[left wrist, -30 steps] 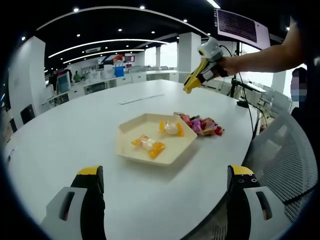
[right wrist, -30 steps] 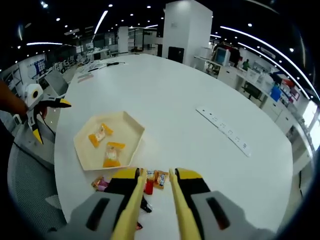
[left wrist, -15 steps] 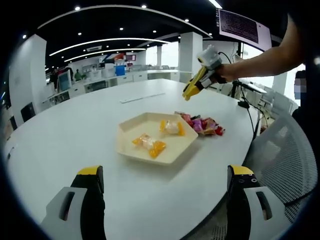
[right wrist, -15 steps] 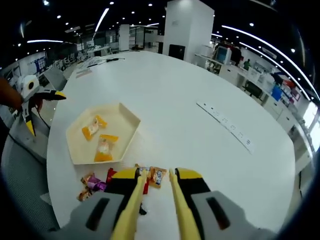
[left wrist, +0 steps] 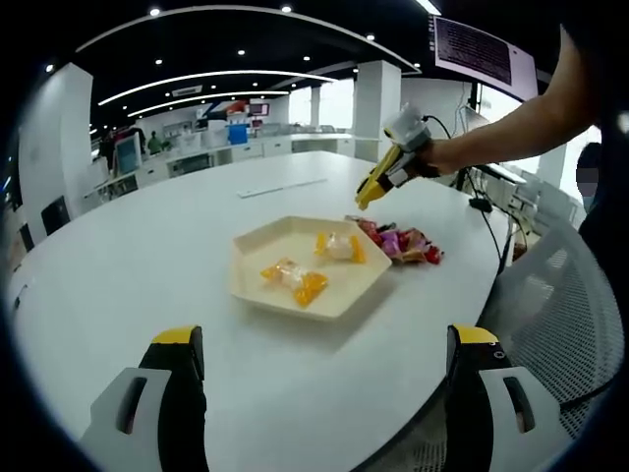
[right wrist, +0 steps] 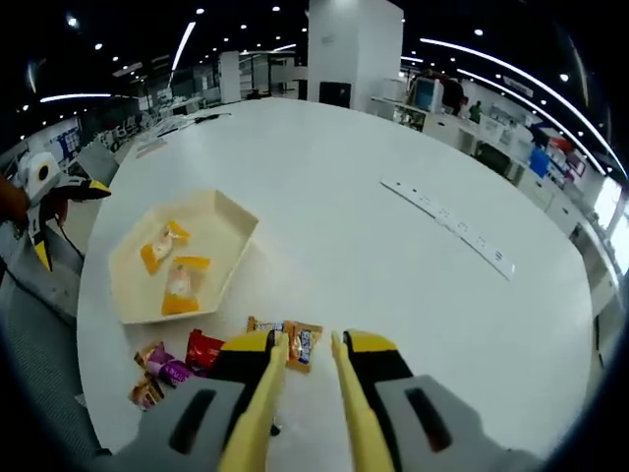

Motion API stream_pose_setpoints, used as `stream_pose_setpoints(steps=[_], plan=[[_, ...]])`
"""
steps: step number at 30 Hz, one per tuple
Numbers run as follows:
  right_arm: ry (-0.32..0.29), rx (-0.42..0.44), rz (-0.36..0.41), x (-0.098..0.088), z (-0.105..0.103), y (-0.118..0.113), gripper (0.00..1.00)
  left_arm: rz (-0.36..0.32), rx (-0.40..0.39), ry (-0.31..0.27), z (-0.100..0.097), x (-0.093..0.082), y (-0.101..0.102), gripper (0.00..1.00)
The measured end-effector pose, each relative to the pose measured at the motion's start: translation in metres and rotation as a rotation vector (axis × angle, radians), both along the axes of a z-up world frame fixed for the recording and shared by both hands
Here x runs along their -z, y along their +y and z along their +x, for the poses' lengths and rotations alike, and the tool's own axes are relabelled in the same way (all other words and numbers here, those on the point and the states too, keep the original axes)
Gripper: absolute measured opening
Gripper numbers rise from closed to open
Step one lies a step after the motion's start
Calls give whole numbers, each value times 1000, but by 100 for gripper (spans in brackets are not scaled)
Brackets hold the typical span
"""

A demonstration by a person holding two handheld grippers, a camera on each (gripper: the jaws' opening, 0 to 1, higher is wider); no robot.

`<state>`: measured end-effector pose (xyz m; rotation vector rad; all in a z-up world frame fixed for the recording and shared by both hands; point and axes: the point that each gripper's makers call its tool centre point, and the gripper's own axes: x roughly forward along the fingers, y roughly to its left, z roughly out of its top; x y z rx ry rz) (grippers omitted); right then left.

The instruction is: Place the target food into the container with the food tongs after gripping and lifting it, then release it inside without dropping or visibly crushing the food.

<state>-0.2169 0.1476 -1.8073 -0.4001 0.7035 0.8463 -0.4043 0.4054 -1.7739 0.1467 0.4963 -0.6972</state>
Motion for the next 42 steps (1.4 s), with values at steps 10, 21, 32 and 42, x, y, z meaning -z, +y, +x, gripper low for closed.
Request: stream_pose_setpoints(steps=[10,21,32,42], plan=[[17,15,2,12,4,4,26,3,-3,2,0,0,0,99],[17,35,-13,14,7,2,26,-1,-4,9,0,1,0,99],[58,72,23,16,10,12,26,2,6,18,-1,3,-1,99],[45,12,-61,20,5,-5,27,-1,0,14,0,2,1,99]])
